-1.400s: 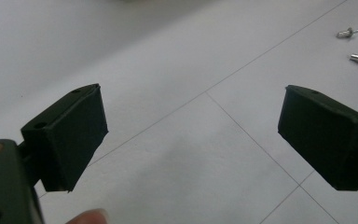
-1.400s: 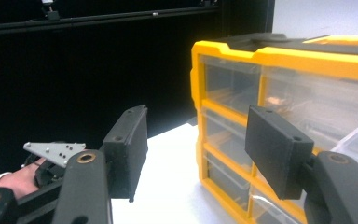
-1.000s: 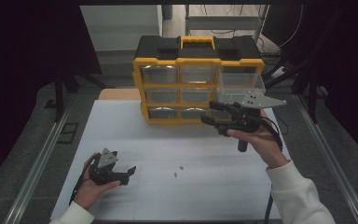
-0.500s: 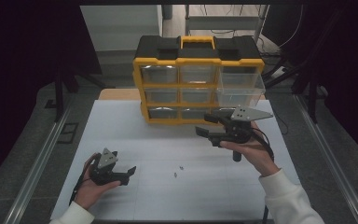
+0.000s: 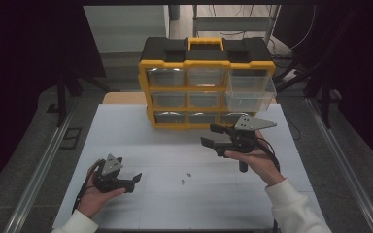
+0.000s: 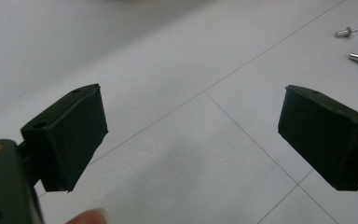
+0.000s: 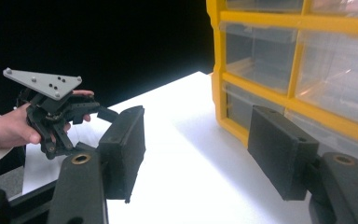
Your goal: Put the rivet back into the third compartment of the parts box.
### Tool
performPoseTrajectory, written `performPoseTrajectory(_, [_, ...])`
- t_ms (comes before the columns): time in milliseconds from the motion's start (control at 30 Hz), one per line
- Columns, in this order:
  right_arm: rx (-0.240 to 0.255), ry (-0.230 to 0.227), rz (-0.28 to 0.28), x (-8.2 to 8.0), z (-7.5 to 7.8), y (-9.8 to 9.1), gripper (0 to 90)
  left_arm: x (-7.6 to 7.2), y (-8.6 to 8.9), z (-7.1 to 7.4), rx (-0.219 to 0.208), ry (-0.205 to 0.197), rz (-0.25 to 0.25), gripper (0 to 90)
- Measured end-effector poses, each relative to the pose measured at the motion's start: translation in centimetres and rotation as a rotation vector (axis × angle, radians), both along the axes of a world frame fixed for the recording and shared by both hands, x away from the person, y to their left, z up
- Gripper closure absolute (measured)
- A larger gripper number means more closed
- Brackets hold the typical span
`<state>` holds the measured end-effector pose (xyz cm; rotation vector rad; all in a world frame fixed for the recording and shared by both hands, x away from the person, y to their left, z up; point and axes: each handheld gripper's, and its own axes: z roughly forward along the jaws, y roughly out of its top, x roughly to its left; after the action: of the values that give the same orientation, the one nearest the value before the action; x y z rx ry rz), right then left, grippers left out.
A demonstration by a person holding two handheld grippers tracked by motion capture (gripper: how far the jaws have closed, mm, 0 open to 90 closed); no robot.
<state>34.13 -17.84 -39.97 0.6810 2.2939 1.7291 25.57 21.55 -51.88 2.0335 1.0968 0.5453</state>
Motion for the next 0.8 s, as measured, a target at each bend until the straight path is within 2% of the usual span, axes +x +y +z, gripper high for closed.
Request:
performPoseTrajectory(400, [-0.046,0.052,0.007,0.0,-3.0,0.7,36.0,0.0,0.1,0.0,0.002,0.001,-0.001,8.3])
performPoseTrajectory(800, [-0.072,0.081,0.005,0.0,-4.5,0.6,35.8,0.0,0.1,0.1,0.004,0.002,-0.002,8.3])
